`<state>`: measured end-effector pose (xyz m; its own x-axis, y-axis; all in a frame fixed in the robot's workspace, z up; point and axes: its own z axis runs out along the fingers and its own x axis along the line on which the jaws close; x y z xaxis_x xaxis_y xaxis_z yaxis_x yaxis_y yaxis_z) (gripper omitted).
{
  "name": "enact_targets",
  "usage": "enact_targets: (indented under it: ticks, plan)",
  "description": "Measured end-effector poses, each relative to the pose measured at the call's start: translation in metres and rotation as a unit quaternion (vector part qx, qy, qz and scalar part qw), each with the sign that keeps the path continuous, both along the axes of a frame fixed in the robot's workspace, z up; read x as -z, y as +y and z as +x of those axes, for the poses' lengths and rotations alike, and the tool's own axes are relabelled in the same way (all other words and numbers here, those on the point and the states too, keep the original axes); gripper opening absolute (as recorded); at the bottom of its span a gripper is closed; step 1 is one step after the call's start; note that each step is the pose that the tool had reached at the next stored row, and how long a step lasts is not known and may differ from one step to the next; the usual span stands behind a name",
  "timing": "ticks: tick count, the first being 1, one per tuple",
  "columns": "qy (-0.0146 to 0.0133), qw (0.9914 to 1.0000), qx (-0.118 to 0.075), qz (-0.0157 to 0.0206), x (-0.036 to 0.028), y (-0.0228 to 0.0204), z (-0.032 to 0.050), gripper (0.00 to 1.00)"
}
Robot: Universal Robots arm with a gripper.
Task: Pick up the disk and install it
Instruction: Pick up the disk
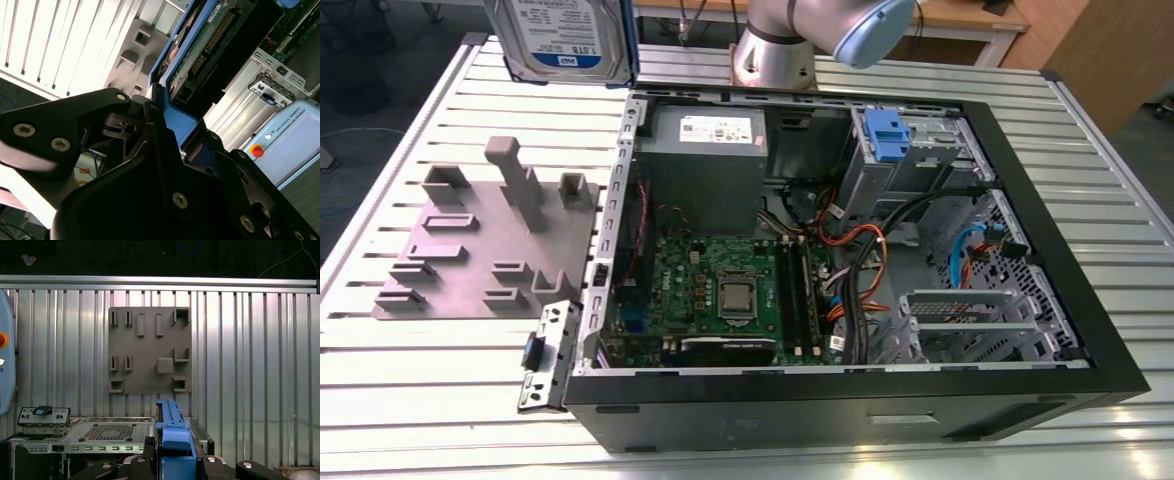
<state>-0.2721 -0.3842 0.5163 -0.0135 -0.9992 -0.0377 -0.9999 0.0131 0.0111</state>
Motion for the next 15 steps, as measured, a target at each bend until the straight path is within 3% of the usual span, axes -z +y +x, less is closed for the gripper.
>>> enact_targets:
  ticks: [15]
  plan:
    - [0.0000, 1.00000, 0.000, 0.0000, 0.0000, 0.0000, 0.0065, 0.36]
